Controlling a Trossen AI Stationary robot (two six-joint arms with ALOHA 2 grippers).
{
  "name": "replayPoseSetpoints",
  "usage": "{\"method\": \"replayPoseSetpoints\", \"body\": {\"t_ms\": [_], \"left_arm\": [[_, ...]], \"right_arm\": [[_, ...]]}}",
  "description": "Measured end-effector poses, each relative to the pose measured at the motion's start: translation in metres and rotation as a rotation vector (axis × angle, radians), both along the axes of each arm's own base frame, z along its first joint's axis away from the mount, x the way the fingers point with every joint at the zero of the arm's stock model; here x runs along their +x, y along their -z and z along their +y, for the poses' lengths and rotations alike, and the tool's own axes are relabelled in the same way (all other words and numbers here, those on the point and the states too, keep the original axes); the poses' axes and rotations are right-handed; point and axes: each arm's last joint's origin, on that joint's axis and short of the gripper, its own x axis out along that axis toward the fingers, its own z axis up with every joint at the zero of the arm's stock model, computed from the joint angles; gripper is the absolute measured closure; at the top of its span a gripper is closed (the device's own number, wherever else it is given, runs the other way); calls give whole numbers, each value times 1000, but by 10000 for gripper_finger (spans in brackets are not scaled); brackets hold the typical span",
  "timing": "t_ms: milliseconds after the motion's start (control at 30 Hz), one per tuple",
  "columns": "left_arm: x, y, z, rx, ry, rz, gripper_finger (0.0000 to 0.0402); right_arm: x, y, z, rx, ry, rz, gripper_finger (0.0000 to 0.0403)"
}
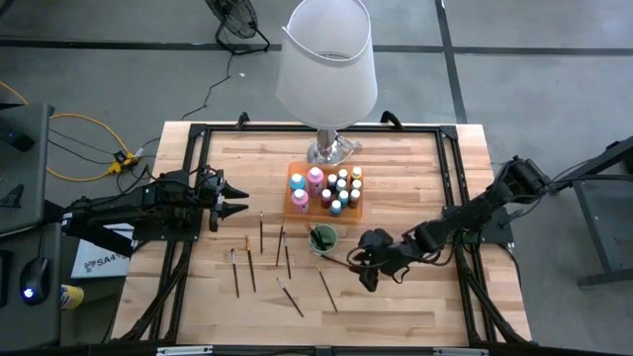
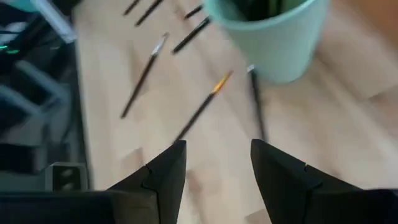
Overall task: Pick & Place Paint Supplies
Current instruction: Put the gray paintbrushes into the green cup
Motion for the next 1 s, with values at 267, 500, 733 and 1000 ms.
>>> {"method": "replayPoseSetpoints", "body": {"t_ms": [267,500,733,1000], "left_arm": [[0,0,0,0,0,0,229],[0,0,0,0,0,0,229],[0,0,0,0,0,0,229],[0,0,0,0,0,0,229]], "right_arm": [[-3,13,-4,98,-30,-145,229],[-18,20,-15,153,-95,-348,229],[-44,3,-32,-11,-71,-433,229],[-86,-3,-56,-129,-47,-435,229]]}}
